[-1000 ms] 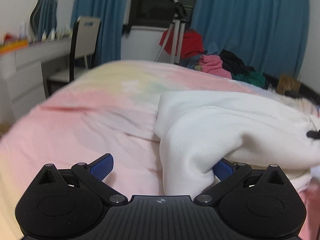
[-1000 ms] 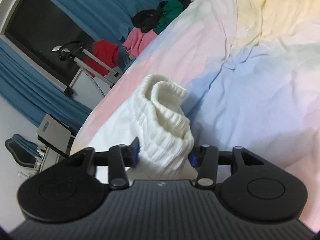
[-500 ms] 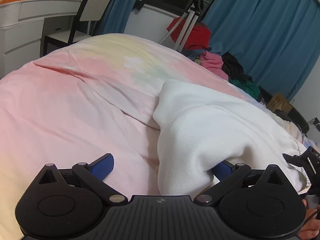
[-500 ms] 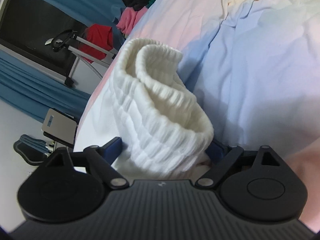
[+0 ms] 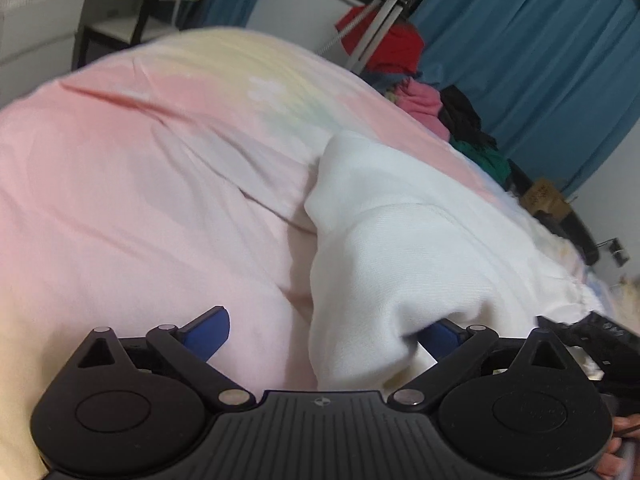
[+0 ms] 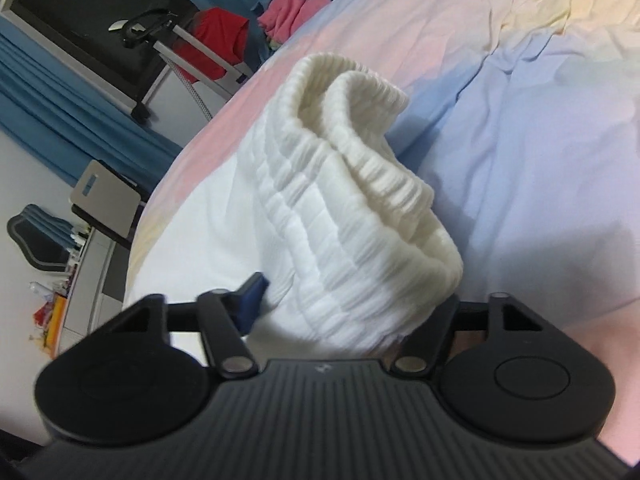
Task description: Fold clothes
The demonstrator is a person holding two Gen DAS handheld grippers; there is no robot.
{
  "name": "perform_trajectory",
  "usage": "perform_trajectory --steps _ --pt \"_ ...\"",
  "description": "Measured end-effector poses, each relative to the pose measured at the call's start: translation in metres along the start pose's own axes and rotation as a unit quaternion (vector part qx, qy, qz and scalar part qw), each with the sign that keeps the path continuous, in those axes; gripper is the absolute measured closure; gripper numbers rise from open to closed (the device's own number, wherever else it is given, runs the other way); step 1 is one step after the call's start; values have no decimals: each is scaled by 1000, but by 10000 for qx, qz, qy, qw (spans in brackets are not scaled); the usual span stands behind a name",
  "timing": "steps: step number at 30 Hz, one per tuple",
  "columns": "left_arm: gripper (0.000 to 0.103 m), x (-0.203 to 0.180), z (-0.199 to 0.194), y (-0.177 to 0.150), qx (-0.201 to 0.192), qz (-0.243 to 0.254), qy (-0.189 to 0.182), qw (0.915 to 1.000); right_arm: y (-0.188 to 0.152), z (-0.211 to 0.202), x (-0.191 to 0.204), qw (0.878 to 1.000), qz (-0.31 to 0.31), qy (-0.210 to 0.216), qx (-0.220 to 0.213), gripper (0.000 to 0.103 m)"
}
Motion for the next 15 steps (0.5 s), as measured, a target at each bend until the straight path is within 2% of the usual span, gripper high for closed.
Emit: perform_trajectory --steps 3,6,8,11,15 --pt "2 8 -15 3 36 -313 -537 9981 2 -7 2 9999 -30 -1 -122 51" --pt "0 18 -36 8 -300 -718 -1261 9890 2 -11 10 9995 -146 -25 -264 54" --pt "0 26 -38 12 -564 -1018 -1496 9819 2 -13 15 9991 -231 -49 -351 55" --pt "0 36 -14 17 -399 -1359 -1475 9789 0 -16 23 9970 -553 -140 -519 56" --pt "0 39 30 19 180 -1495 -1375 9790 2 -15 21 9972 -510 -110 -530 56"
Point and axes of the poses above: each gripper's, at about its wrist camera, not at the fingertips, and z roughly the way its jaws point, x to its left, y to its top, the point moved 2 cm from there along z, roughly the way its jaws point, and after that the axes turned 9 degrees about z, right-handed, at the moved point
